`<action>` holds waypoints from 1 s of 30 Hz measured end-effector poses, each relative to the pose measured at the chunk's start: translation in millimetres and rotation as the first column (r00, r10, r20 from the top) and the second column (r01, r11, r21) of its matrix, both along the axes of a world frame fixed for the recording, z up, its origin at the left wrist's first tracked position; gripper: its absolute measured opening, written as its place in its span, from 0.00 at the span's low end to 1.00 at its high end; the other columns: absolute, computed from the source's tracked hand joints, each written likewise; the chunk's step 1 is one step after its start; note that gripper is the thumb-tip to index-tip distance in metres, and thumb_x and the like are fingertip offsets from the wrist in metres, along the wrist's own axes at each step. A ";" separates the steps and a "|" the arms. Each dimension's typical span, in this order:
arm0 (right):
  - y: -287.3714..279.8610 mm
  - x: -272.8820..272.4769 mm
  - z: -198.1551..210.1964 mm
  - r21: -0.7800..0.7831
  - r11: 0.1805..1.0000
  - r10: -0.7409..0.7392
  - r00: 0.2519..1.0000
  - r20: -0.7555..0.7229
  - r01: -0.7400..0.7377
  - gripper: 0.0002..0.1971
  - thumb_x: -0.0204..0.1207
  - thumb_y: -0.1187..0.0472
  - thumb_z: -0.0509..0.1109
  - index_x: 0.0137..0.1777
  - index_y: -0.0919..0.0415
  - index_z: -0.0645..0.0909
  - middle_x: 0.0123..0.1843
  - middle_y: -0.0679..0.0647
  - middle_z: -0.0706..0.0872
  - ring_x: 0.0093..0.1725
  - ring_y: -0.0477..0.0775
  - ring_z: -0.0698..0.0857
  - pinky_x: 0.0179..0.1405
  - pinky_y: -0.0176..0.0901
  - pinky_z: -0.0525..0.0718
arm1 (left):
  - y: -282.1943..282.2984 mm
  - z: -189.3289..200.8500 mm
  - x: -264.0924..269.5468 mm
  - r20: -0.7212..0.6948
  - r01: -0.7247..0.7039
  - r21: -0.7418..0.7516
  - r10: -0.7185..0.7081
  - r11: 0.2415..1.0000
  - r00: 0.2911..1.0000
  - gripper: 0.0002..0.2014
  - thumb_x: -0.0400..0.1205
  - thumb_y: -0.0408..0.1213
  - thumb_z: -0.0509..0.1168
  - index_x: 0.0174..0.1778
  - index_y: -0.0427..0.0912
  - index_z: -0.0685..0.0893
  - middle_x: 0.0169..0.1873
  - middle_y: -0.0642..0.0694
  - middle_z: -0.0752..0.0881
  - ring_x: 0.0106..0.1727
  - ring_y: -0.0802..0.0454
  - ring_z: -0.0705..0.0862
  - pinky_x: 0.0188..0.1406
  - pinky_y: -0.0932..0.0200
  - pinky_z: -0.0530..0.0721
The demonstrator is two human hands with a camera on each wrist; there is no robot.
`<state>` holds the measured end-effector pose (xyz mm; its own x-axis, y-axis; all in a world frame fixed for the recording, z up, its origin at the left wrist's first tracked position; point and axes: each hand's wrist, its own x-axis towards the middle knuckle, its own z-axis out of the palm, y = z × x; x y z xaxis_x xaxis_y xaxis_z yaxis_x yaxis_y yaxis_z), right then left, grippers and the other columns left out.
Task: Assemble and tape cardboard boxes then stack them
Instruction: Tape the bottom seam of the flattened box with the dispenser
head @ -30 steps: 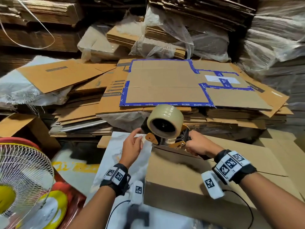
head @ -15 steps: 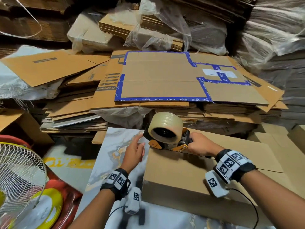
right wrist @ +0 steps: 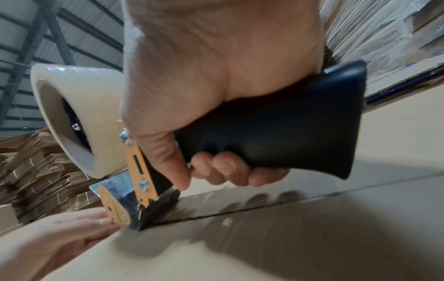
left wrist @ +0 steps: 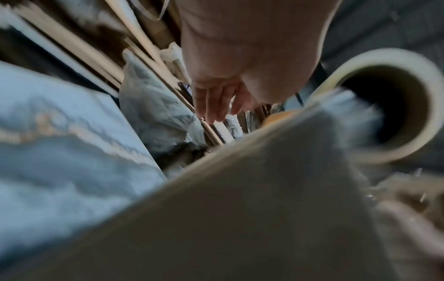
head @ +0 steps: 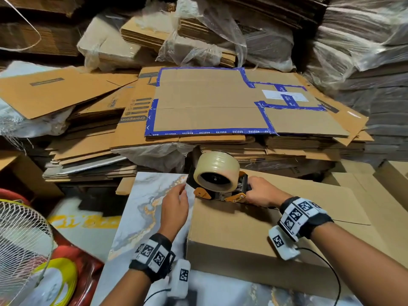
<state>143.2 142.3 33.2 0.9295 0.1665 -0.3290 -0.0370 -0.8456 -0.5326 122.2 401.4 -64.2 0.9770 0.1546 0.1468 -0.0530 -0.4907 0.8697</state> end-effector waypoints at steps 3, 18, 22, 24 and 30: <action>-1.1 -0.4 2.0 -0.014 1.000 0.027 1.000 0.000 -0.027 0.08 0.72 0.51 0.80 0.42 0.53 0.86 0.37 0.50 0.88 0.38 0.49 0.84 0.35 0.41 0.79 | -11.2 18.7 -17.3 -0.121 0.156 -0.222 -0.186 0.962 0.975 0.15 0.92 0.36 0.55 0.48 0.41 0.86 0.47 0.44 0.89 0.52 0.47 0.85 0.51 0.57 0.78; -14.1 12.1 -1.4 -0.054 0.982 0.183 0.983 0.030 -0.181 0.08 0.75 0.53 0.76 0.39 0.53 0.82 0.39 0.51 0.86 0.42 0.55 0.84 0.37 0.44 0.78 | -24.6 19.9 -30.7 -0.318 0.171 -0.199 -0.228 0.965 0.920 0.17 0.94 0.44 0.50 0.69 0.55 0.82 0.68 0.56 0.83 0.70 0.55 0.79 0.65 0.60 0.74; -40.5 10.1 -1.9 -0.086 0.977 0.198 0.980 0.031 -0.195 0.11 0.77 0.58 0.73 0.35 0.52 0.77 0.37 0.50 0.83 0.37 0.50 0.80 0.31 0.42 0.73 | -26.8 23.5 -32.6 -0.377 0.121 -0.145 -0.168 0.982 0.911 0.17 0.94 0.46 0.50 0.59 0.50 0.85 0.58 0.51 0.87 0.61 0.53 0.83 0.65 0.60 0.79; -56.4 6.6 -4.4 -0.079 0.979 0.192 0.981 0.016 -0.190 0.07 0.77 0.57 0.73 0.38 0.53 0.80 0.39 0.51 0.85 0.39 0.51 0.82 0.31 0.42 0.73 | -28.4 23.5 -32.3 -0.395 0.128 -0.022 -0.126 0.992 0.910 0.20 0.94 0.48 0.49 0.64 0.43 0.84 0.64 0.43 0.86 0.66 0.45 0.83 0.73 0.48 0.77; -65.6 -3.6 -5.4 -0.002 0.982 0.190 0.981 0.047 -0.190 0.11 0.75 0.55 0.74 0.54 0.56 0.83 0.51 0.55 0.87 0.50 0.56 0.84 0.47 0.46 0.82 | -50.5 33.4 -33.4 -0.178 0.264 0.674 -0.195 0.690 0.964 0.26 0.90 0.52 0.48 0.81 0.43 0.69 0.83 0.38 0.66 0.83 0.38 0.64 0.82 0.36 0.65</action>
<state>139.5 76.7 27.8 0.8950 0.3426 -0.2857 0.1493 -0.8336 -0.5318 88.8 350.9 -30.8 0.9819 -0.1861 0.0353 -0.1880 -0.9345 0.3023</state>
